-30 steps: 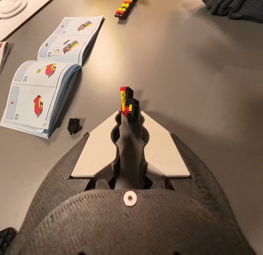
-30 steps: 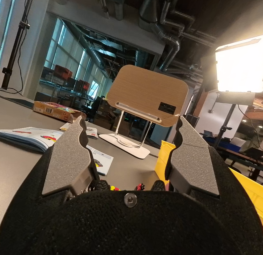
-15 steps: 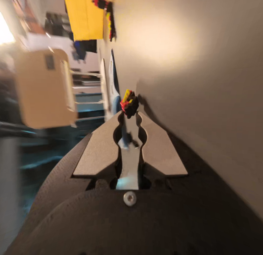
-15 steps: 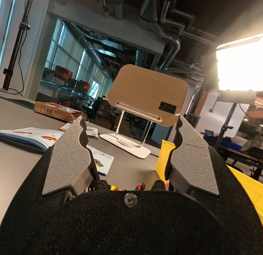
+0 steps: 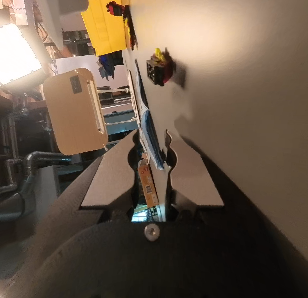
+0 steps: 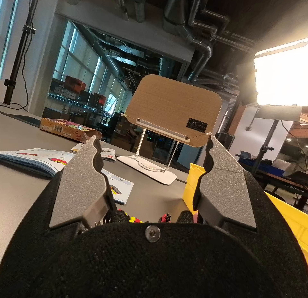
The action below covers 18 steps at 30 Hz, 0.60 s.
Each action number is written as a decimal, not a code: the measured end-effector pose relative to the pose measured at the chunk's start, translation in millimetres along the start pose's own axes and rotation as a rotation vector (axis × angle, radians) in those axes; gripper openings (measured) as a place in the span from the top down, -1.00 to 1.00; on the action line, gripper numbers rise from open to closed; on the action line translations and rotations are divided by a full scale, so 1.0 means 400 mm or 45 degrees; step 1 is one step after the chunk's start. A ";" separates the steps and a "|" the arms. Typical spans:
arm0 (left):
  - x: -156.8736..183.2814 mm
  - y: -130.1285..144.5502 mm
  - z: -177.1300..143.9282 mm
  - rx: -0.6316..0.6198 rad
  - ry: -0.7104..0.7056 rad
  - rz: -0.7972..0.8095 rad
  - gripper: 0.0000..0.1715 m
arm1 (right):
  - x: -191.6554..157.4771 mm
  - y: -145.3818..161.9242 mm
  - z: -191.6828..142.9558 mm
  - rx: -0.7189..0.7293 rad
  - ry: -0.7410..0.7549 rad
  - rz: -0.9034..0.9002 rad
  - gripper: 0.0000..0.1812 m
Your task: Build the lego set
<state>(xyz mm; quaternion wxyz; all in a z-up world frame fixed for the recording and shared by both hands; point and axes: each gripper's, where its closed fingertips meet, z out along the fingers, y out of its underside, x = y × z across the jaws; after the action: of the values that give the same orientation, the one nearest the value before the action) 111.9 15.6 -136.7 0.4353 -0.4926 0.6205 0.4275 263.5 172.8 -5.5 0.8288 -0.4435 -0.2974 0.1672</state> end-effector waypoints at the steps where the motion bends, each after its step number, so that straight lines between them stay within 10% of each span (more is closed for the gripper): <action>1: -0.001 -0.002 -0.001 0.004 0.008 -0.039 0.66 | 0.000 0.000 0.000 -0.001 -0.001 0.001 -0.36; 10: -0.064 -0.124 -0.031 0.375 0.399 -1.170 0.64 | -0.004 0.003 0.003 -0.006 -0.010 0.002 -0.35; 18: -0.044 -0.139 0.028 0.255 0.623 -1.629 0.64 | -0.010 0.003 0.004 -0.005 -0.022 -0.002 -0.35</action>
<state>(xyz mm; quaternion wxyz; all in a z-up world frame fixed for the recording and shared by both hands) 170.1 22.2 -128.3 0.4928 -0.8015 0.3248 -0.0961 259.4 172.1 -7.2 0.8254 -0.4436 -0.3050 0.1698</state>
